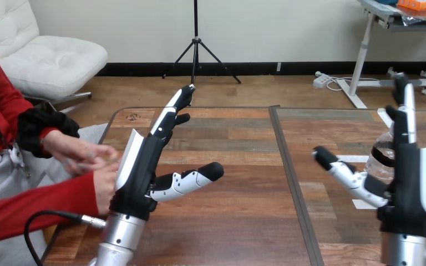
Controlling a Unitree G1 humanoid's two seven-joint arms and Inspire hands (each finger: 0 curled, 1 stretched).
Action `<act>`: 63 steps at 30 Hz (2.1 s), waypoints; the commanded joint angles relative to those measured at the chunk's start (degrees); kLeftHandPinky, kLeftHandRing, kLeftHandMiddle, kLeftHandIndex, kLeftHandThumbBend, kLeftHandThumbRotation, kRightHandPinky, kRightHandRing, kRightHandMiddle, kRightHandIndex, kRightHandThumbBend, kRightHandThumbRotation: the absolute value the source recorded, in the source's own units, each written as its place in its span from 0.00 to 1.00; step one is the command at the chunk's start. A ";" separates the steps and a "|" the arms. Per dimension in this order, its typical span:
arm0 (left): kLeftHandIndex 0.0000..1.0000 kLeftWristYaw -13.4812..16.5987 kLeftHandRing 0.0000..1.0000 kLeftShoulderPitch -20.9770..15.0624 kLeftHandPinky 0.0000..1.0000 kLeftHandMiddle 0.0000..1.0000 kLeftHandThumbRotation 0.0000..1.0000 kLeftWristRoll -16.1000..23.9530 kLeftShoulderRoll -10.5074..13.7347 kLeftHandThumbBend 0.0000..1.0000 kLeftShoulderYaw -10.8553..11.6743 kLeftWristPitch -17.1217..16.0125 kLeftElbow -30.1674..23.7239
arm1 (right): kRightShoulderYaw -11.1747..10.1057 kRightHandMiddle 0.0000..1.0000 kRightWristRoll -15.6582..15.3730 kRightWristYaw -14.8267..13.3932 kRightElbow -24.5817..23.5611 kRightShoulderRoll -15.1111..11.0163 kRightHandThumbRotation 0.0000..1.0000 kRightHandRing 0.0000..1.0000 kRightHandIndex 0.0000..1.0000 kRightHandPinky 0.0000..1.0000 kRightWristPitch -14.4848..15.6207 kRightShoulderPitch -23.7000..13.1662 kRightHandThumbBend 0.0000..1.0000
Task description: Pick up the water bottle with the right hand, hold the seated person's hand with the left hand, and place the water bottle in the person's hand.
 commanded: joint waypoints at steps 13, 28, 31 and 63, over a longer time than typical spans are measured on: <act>0.96 -8.19 0.95 -4.15 0.88 0.97 0.61 -7.20 -0.10 1.00 2.32 -2.00 2.28 | -3.18 1.00 4.34 2.95 0.79 -1.32 0.55 1.00 1.00 0.97 -2.95 -2.44 1.00; 1.00 -14.58 0.98 -4.74 0.91 1.00 0.59 -11.12 -0.39 1.00 4.09 -2.07 3.90 | -4.70 1.00 9.57 6.39 4.69 -1.26 0.57 1.00 1.00 1.00 -2.88 -3.42 1.00; 1.00 -15.08 0.99 -4.77 0.92 1.00 0.59 -11.18 -0.36 1.00 4.44 -2.00 4.06 | -5.01 1.00 9.84 6.71 5.22 -1.21 0.57 1.00 1.00 1.00 -2.84 -3.61 1.00; 1.00 -17.60 1.00 -4.50 0.94 1.00 0.60 -11.48 -0.68 1.00 6.85 -1.19 3.98 | -7.52 1.00 11.30 7.35 14.03 -1.43 0.55 1.00 1.00 1.00 -3.73 -6.72 1.00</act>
